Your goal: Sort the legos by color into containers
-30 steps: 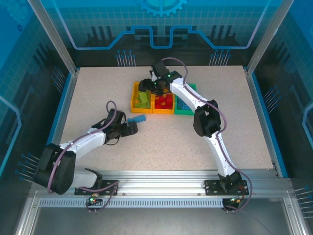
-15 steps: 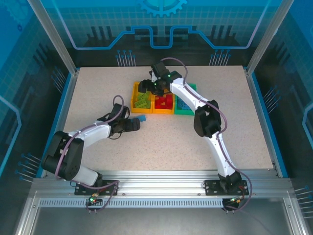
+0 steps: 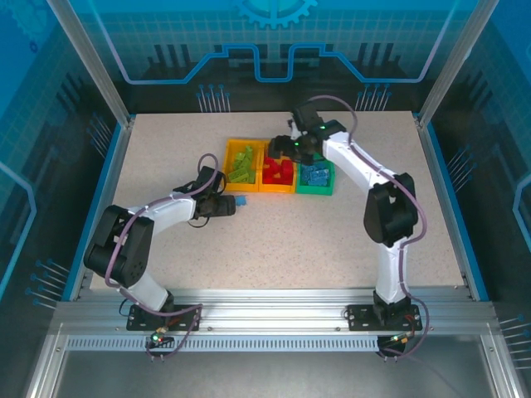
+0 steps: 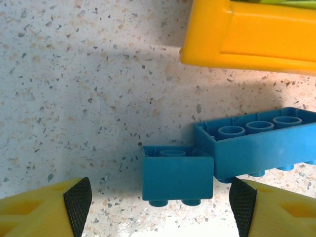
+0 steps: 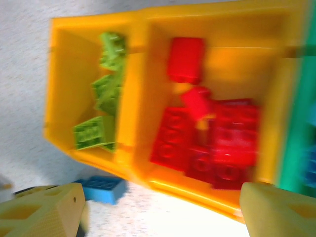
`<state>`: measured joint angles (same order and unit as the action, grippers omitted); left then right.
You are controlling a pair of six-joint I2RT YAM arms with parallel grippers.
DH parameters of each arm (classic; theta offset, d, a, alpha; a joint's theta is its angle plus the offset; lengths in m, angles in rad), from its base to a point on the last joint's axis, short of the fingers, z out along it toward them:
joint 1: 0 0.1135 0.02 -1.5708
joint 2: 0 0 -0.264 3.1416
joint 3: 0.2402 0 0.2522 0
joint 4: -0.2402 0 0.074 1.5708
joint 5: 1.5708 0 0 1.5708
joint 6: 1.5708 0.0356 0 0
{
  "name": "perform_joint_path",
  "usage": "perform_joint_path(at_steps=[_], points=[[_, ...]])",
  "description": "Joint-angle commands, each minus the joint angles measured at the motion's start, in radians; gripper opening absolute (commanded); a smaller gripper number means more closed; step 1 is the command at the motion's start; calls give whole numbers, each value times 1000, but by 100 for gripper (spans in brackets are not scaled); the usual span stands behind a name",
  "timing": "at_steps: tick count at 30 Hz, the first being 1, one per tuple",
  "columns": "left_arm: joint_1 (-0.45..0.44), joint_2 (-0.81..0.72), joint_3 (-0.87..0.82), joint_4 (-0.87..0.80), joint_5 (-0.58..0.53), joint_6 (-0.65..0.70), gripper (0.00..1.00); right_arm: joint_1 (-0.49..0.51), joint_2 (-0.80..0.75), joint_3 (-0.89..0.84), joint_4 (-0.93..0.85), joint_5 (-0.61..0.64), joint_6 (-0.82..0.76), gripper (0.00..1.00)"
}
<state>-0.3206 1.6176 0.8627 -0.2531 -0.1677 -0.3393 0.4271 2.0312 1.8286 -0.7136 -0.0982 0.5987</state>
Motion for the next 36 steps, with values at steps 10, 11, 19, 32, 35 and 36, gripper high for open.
perform_joint_path(at_steps=[10, 11, 19, 32, 35, 36], points=[[8, -34, -9, -3, 29, 23, 74, -153, -212, -286, -12, 303, -126, 81], [8, -33, -8, -5, 35, 25, 70, -161, -216, -296, -17, 315, -129, 81], [6, -81, -45, -18, 80, 3, 55, -197, -237, -369, -23, 319, -118, 81], [7, -20, 36, -58, 76, 54, 61, -199, -241, -395, -8, 299, -105, 82], [8, -2, 44, -67, 72, 46, 60, -210, -238, -393, -13, 295, -102, 82], [8, 6, 47, -66, 71, 45, 60, -214, -238, -390, -15, 294, -102, 82]])
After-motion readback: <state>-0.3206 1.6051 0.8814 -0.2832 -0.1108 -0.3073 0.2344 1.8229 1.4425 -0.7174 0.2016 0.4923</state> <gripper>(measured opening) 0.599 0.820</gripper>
